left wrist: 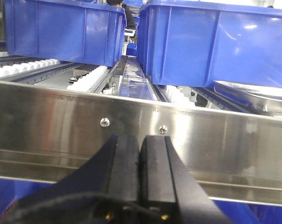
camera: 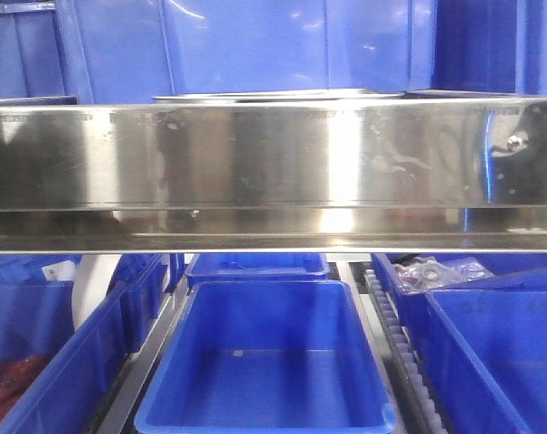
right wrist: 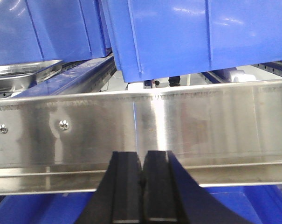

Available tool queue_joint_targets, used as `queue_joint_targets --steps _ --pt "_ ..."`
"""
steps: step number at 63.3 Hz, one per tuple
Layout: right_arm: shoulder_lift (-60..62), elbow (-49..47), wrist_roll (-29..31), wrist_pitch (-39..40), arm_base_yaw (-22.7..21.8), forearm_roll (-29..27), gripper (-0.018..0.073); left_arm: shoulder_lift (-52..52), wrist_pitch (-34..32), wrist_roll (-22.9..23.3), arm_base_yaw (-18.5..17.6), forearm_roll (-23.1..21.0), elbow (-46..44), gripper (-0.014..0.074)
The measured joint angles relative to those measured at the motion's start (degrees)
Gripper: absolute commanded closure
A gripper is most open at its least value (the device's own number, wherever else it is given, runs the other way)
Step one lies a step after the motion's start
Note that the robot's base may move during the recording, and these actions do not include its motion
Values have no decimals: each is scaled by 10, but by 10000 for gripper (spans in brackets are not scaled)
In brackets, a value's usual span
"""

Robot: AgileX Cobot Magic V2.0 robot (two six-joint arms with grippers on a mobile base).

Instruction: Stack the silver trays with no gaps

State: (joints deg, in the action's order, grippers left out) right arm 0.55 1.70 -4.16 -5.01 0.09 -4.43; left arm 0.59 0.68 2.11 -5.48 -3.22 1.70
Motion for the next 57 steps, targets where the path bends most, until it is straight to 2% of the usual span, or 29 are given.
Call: queue_joint_targets --steps 57 --pt "0 0 0 22 0 0 508 0 -2 0 0 0 0 644"
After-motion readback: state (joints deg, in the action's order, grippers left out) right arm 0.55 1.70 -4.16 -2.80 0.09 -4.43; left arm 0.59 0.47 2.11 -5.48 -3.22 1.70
